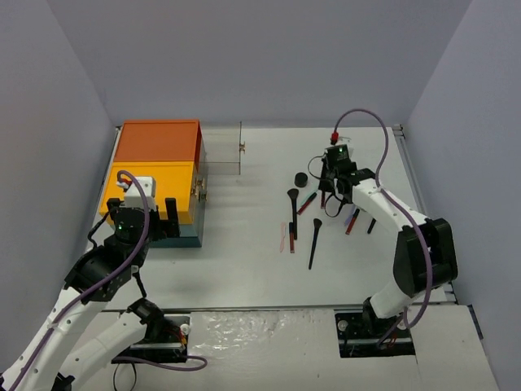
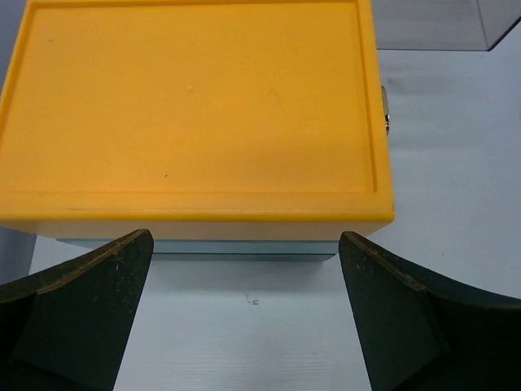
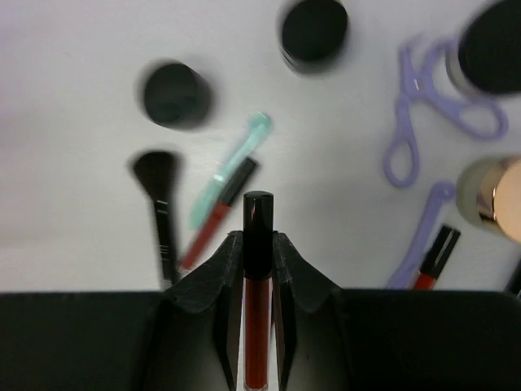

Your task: Organize the makeup

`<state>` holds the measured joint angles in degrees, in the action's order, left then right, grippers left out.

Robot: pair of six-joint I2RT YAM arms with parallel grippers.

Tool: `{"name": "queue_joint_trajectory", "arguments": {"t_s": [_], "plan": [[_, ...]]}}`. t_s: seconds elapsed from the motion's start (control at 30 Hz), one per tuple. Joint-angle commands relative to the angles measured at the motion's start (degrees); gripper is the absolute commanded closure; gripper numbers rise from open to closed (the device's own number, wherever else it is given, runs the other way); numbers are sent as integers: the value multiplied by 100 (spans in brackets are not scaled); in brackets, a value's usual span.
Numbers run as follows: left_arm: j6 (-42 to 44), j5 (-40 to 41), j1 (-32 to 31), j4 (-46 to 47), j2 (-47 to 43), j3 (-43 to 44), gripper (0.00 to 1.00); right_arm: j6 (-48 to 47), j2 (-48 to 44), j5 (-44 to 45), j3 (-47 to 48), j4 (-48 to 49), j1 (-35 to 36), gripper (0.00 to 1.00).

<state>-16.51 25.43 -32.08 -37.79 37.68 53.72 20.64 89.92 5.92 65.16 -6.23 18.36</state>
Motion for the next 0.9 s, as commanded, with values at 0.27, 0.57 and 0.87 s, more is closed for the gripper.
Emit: {"name": "queue_joint_trajectory", "arguments": {"t_s": [0.27,0.57,0.87], "plan": [[-229,-556,43,-32,879,1165,3,-274,1257,-1030,4339,998,1686,100],[-542,-649,48,-391,846,1229,3,159,2784,-1150,5542,1880,2031,98],[-715,-654,44,-527,571,991,3,-34,3111,-690,5410,2355,2084,59]]}}
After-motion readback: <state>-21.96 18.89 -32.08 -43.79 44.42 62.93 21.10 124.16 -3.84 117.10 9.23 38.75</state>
